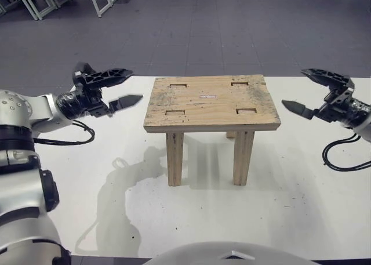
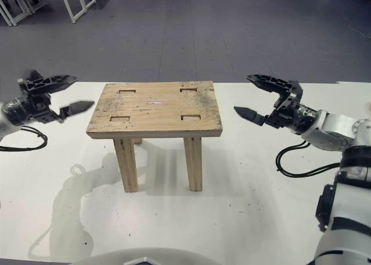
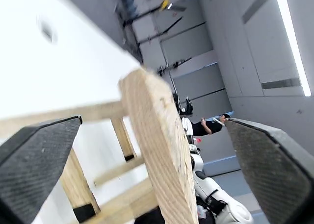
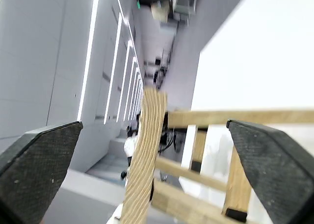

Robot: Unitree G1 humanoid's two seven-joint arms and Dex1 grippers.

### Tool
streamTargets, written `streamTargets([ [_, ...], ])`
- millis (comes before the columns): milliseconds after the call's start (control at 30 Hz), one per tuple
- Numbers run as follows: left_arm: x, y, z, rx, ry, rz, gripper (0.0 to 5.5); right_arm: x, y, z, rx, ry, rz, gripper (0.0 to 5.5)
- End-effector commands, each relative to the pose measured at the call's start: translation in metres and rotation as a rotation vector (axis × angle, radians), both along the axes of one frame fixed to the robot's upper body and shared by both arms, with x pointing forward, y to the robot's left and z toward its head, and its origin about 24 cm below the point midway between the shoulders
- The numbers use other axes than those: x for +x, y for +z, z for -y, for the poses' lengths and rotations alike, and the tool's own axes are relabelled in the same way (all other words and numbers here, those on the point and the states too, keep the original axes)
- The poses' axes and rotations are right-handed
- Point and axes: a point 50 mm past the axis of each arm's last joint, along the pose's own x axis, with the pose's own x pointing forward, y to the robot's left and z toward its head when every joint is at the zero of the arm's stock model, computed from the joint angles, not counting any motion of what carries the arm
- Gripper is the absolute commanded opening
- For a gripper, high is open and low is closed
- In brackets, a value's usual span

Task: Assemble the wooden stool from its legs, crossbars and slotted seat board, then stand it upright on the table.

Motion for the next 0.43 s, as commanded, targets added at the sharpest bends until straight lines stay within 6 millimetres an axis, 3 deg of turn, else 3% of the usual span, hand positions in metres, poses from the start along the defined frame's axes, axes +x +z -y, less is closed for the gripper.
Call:
streamTargets([
  [33,0.019,-0.067,0.026,0.344,0.434,0.167,5.5,0.016,-0.034,-0.006,-0.511,-0.522,0.235,5.46],
  [100,0.024,-0.101,0.044,0.54,0.612,0.176,5.5,0.012,-0.058,-0.018,-0.775,-0.663,0.316,5.46],
  [200,0.021,-0.126,0.055,0.643,0.807,0.196,5.5,0.007,-0.091,-0.051,-1.177,-0.654,0.434,5.46],
  [233,0.019,-0.132,0.059,0.679,0.847,0.213,5.5,0.002,-0.104,-0.058,-1.199,-0.72,0.393,5.46],
  [333,0.012,-0.138,0.083,0.726,0.859,0.314,5.5,-0.016,-0.133,-0.089,-1.225,-0.683,0.394,5.46],
  [433,0.0,-0.143,0.103,0.797,0.83,0.411,5.5,-0.031,-0.137,-0.1,-1.238,-0.707,0.426,5.46],
])
